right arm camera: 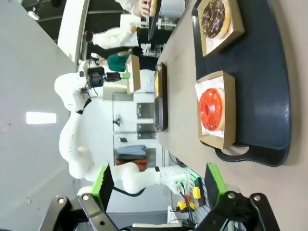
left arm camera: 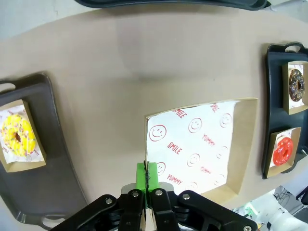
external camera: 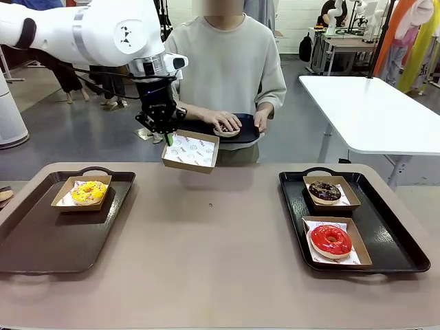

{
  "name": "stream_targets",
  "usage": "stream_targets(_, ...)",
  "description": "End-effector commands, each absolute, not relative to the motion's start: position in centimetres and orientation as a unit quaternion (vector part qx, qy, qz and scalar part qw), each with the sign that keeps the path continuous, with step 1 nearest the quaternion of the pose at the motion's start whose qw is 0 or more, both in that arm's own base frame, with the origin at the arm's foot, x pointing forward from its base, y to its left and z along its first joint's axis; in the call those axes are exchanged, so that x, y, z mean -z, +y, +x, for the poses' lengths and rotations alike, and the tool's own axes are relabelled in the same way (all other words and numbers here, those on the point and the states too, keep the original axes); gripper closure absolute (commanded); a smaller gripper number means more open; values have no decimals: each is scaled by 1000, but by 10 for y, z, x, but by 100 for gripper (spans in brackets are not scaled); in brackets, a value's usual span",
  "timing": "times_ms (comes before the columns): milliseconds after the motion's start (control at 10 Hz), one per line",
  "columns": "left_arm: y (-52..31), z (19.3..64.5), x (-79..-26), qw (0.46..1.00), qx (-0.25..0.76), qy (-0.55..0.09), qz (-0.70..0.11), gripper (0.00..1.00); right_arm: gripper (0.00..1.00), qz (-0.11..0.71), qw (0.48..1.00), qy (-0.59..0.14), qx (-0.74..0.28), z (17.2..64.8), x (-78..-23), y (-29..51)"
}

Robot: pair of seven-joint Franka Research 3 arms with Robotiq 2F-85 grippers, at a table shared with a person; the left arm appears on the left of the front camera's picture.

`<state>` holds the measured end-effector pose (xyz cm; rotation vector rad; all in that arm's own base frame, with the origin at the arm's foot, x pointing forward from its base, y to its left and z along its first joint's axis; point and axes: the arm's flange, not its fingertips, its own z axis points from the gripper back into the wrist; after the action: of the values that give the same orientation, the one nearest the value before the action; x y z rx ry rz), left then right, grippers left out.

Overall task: Individually package the donuts and arrange them on the tray.
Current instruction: Place the picked Paper togo box on the Handle tray while simultaneously picking up another Paper togo box from the table with the other hand, then place the picked Paper togo box on the Handle tray.

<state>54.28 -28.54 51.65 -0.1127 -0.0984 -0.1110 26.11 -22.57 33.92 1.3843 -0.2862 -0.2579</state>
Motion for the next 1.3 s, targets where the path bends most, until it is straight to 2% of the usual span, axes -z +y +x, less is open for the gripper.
stream_targets(0,-293,558,-523,997,48,-46,-42,100,0,643,741,-144,131,259,-334,-221)
stream_targets(1200,-289,549,-517,996,57,-47,-57,100,0,636,749,-134,127,257,-336,-228)
